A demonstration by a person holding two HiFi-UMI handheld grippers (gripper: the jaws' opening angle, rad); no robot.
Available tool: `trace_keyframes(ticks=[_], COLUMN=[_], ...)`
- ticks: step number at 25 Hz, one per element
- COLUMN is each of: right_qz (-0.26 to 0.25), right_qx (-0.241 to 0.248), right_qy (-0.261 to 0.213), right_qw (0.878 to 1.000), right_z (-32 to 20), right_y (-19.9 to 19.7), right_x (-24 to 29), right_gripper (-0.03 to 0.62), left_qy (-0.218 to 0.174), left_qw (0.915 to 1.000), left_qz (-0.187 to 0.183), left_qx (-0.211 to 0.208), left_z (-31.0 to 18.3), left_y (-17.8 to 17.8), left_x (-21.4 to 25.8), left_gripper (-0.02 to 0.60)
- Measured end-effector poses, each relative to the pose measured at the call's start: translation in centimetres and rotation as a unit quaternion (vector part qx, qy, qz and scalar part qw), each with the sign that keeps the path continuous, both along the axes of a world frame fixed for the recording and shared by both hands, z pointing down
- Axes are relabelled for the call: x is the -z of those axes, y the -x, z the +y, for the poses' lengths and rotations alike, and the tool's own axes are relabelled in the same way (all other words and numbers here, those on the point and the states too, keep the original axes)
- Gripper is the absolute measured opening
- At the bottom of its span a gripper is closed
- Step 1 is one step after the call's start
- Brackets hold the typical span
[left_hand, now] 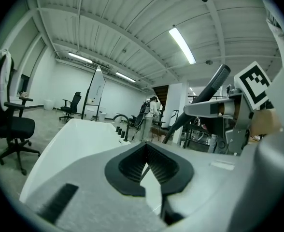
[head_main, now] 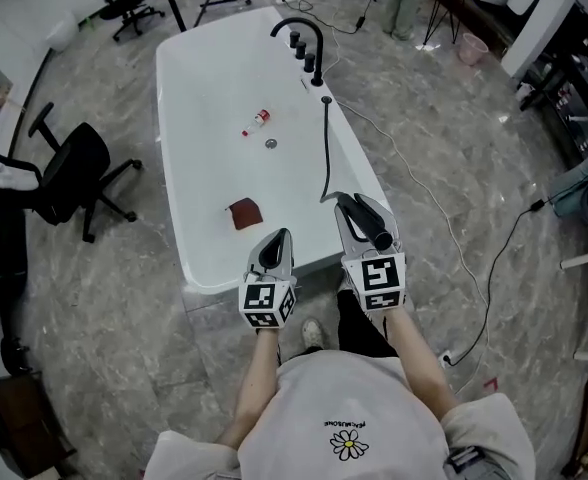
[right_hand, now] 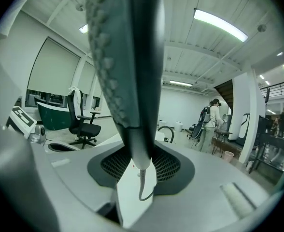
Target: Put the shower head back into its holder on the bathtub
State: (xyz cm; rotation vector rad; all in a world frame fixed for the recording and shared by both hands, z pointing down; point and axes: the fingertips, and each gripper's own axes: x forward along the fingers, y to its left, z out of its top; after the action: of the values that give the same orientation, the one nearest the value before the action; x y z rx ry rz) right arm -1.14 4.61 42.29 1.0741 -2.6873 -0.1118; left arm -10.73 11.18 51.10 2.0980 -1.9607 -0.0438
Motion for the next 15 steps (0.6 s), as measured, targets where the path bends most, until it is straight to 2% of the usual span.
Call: trace_keyframes(ticks=[3,7,12,15], right_qz=[-0.007,-0.014,-0.047,-0.062], right_qx=[0.006,0.016,0.016,0.032], right_qy=[0.005,-0.003,-0.009,0.003], right_qw=[1.0,1.0,0.999,0.998], right_z=[-2.6,-6.8,-12.5,-15.2], right_y=[0.5,1.5,1.4,1.2], right_x=[0.1,0.8,2.6,3.3], right_gripper=[0.138,0.138,0.138,0.138], left_qy=[0.003,-0.023,-0.019,-0.009], left_qw=[0.9999,0.9978,0.9974,0.9968], left_qz=[-0.009,-0.061,-0.06,-0.061], left_qx=[-0.005,-0.009,-0.035,-0.05], left_z=[-2.5,-6.5,-13.8,-17.7], left_y=[-0.2,0.1,-0.6,-1.7], left_x=[-0.1,1.1,1.3,0.7], left_gripper=[0.0,0.005,0.068,0.074])
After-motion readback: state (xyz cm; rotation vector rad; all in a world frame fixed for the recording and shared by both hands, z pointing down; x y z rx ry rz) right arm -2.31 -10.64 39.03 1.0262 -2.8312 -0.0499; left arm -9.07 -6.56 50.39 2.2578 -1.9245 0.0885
